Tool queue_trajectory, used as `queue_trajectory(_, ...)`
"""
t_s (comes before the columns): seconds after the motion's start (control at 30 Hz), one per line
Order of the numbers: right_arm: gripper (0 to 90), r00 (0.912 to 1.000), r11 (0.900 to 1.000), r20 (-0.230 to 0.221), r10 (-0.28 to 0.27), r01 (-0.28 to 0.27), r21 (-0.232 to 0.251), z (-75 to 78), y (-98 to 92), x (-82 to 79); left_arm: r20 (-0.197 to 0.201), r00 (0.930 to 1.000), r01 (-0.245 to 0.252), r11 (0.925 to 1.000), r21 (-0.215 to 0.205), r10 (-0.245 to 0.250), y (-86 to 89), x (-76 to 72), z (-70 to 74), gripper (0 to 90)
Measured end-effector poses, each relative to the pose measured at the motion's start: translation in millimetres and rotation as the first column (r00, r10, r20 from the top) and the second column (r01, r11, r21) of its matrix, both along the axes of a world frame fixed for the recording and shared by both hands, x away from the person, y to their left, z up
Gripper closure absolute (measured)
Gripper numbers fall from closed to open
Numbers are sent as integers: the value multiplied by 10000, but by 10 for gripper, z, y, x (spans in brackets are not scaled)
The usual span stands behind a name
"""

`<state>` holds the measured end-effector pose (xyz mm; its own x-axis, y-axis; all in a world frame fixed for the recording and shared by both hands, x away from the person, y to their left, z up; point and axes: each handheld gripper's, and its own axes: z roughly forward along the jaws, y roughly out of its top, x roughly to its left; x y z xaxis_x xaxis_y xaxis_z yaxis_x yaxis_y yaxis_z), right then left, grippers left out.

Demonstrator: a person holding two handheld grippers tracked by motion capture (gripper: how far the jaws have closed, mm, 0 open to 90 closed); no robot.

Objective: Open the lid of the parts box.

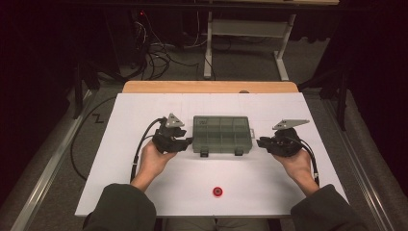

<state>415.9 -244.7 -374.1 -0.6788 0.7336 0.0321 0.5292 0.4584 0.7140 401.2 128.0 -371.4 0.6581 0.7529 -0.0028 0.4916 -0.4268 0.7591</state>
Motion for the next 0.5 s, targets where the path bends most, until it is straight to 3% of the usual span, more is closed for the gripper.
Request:
queue_trajectory(0.23,890,9981,9975,-390,481,-500,-497,-49,56,20,-685,9976,120,9983,568,-81,10,29,-15,676)
queue_trajectory(0.37,900,9957,9943,-661,642,-695,-805,-83,87,23,-859,9961,259,9980,573,-209,25,40,-29,774)
queue_trajectory(0.5,900,9937,9914,-880,695,-786,-1044,-115,130,34,-1155,9931,340,9939,1045,-218,1,35,-59,817)
